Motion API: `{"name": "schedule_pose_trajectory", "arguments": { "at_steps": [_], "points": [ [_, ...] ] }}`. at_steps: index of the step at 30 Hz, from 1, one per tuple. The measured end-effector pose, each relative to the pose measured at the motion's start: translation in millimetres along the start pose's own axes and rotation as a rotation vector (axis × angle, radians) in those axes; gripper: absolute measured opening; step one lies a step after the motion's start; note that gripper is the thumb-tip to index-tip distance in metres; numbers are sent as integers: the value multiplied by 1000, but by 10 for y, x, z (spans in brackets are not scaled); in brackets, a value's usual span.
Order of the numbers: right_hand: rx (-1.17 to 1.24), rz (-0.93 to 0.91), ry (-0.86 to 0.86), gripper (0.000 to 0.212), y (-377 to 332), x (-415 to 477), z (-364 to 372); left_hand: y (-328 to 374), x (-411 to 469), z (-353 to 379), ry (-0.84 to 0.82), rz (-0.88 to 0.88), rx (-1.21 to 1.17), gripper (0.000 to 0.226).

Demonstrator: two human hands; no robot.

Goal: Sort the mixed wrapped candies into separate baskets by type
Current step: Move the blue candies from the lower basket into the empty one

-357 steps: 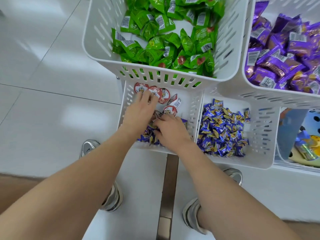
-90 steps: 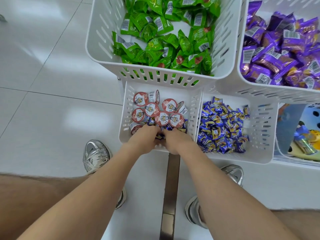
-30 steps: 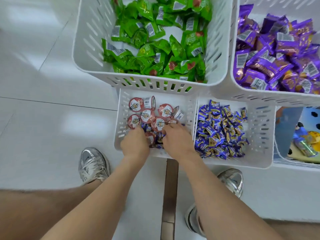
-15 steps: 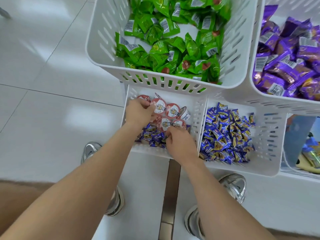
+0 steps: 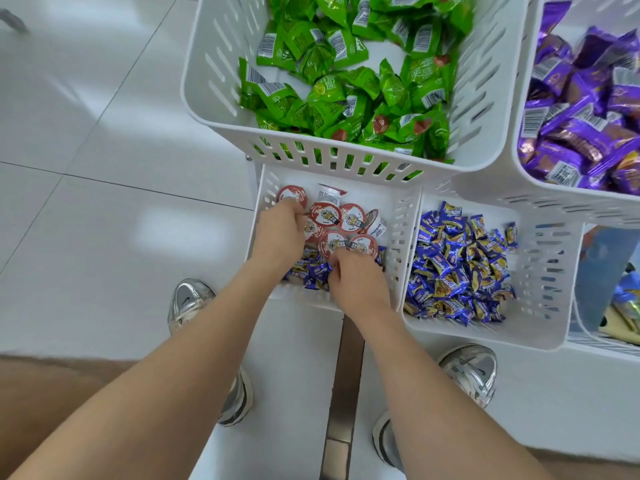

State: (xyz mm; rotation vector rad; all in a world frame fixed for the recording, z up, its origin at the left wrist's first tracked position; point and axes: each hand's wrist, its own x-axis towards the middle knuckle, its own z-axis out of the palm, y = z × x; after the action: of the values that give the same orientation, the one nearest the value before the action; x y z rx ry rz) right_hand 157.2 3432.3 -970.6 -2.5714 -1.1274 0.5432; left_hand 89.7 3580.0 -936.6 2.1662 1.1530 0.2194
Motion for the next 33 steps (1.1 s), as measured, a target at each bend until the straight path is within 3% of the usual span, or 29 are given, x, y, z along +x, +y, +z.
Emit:
{"name": "schedule_pose_trajectory", "arguments": {
  "at_steps": [2,5,12,17,20,22,25,29,33],
  "points": [
    [-80,-3,-42,14,-26,5,26,-44,-76,13,46,-23,190,17],
    [-129,20,-65,15,-51,37,55,-98,-268,93,-100,-71,329,8],
    [-96,161,-36,33,-132,7,151,-137,-481,323,-192,9,363,47],
    [19,198,-291,79,-221,4,163,-175,-489,409,-175,76,377,40],
    [29,148,-414,92,-165,55,138,-289,-389,435,-307,200,395,48],
    [42,146,-450,87,-122,110,163,-344,-332,420,-402,213,379,53],
    [56,91,-365,61,-158,144,231,-391,-272,381,-512,233,383,63],
    [30,10,-272,34,-173,149,143,-320,-229,266,-602,294,469,36],
    [-52,36,-260,39,-126,93,76,-223,-225,106,-676,266,480,17]
  ]
}}
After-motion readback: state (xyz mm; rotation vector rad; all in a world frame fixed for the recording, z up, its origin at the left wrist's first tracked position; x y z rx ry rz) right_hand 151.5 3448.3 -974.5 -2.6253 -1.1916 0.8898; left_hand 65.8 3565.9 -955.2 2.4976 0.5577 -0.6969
